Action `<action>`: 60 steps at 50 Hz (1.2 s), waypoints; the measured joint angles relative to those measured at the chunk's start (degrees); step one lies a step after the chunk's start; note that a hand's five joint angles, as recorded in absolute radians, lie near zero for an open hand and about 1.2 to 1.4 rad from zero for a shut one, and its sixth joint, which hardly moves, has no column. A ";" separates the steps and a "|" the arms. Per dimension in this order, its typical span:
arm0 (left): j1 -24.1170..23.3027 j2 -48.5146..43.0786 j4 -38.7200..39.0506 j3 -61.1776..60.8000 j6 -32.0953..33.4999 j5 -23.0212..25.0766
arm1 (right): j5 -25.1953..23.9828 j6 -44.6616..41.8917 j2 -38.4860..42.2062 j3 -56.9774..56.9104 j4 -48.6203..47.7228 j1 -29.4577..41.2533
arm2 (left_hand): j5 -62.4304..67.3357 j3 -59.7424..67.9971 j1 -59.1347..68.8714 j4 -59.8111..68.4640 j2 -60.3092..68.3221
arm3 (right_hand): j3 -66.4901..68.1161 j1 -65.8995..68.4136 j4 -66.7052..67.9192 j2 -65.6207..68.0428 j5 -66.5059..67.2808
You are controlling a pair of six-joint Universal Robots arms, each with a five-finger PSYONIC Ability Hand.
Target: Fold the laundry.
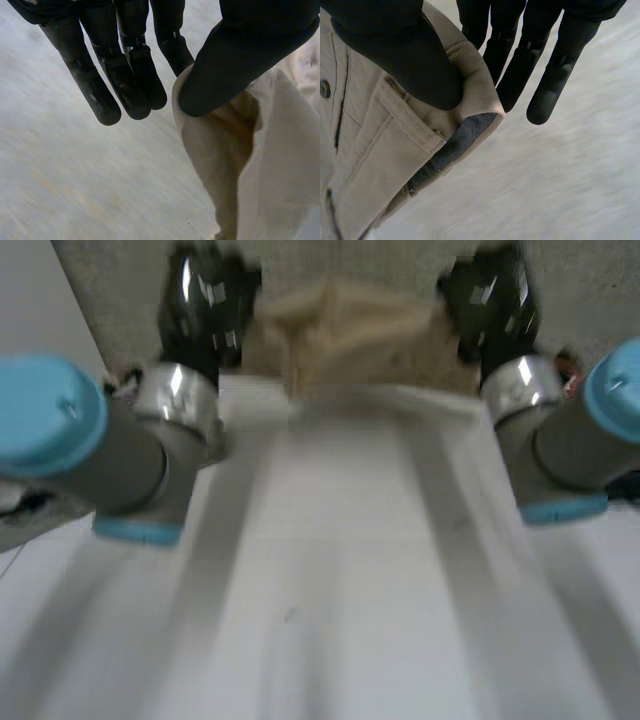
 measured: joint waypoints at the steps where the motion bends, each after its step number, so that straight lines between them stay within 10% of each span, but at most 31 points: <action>1: -0.02 -0.02 0.02 -2.95 0.02 0.13 | -0.53 -0.08 0.65 0.94 0.99 -0.07 | 0.00 0.00 0.00 0.00 0.00 | 0.00 0.00 0.00 0.00 0.00; 16: -0.31 6.96 -6.81 -25.04 3.46 1.72 | -2.80 -4.76 2.82 14.18 19.55 -0.31 | 0.00 0.00 0.00 0.00 0.00 | 0.00 0.00 0.00 0.00 0.00; 29: -0.15 24.39 -44.57 -30.20 19.86 1.86 | 0.53 -12.94 -12.18 18.42 55.95 -0.36 | 0.00 0.00 0.00 0.00 0.00 | 0.00 0.00 0.00 0.00 -0.01; 37: -0.41 29.60 -53.57 -32.65 25.06 4.90 | 1.82 -17.45 -17.23 22.18 63.55 -0.49 | 0.00 0.00 0.00 0.00 0.00 | 0.00 0.00 0.00 0.00 0.01; 40: -0.27 29.79 -53.71 -32.99 26.09 6.89 | 1.88 -18.44 -17.98 23.42 63.06 -0.53 | -0.11 -0.13 -0.32 -0.11 -0.12 | 0.00 0.00 0.00 0.00 0.00; 47: 0.34 24.77 -44.50 -28.84 26.73 9.66 | 1.99 -18.66 -18.11 25.33 56.82 -0.72 | -53.74 -53.12 -51.87 -54.20 -53.38 | 0.00 0.17 0.00 0.00 0.24; 60: 2.04 -3.31 -21.06 -7.59 19.94 16.18 | 2.16 -15.94 -15.91 28.51 44.77 0.31 | -43.11 -43.48 -39.42 -43.85 -43.73 | 0.00 0.74 0.00 0.00 0.54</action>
